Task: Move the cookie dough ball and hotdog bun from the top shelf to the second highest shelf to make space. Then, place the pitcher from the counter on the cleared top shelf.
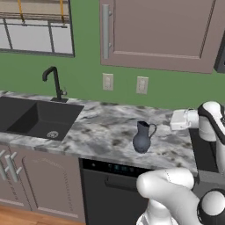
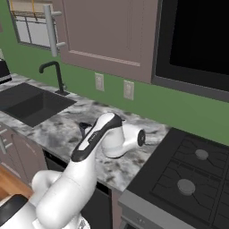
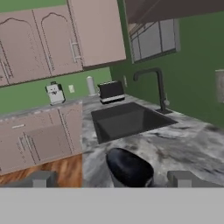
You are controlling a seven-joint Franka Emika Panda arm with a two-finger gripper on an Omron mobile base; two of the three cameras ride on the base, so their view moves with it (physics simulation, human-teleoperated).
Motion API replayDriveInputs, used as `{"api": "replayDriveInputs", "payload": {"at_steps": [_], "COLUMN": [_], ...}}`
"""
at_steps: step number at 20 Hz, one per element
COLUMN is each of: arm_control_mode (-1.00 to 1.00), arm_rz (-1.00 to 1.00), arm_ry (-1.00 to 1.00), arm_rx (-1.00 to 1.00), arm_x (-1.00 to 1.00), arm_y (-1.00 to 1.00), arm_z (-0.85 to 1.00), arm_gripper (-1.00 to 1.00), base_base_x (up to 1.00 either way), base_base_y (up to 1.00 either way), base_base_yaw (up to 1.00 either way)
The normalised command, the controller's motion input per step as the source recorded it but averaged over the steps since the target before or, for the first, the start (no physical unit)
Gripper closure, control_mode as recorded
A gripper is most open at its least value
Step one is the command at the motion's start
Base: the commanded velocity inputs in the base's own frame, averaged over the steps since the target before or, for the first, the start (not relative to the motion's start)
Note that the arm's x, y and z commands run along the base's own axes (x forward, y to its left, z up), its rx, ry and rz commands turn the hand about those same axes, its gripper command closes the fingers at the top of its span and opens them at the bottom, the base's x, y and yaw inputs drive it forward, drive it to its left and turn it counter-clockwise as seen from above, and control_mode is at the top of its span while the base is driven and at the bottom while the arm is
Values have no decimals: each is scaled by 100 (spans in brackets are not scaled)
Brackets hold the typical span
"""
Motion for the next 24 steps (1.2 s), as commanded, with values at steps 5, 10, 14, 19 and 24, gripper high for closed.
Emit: {"api": "replayDriveInputs", "payload": {"at_steps": [5, 10, 14, 19, 24], "arm_control_mode": [-100, -100, -100, -100, -100], "arm_rz": [6, 5, 4, 3, 2], "arm_ry": [0, 0, 0, 0, 0], "arm_rx": [0, 0, 0, 0, 0], "arm_x": [24, 19, 12, 14, 13], "arm_y": [0, 0, 1, 2, 0], "arm_z": [-16, -33, -41, -32, -20], "arm_gripper": [-100, -100, -100, -100, -100], "base_base_x": [0, 0, 0, 0, 0], "base_base_y": [0, 0, 0, 0, 0], "base_base_yaw": [0, 0, 0, 0, 0]}}
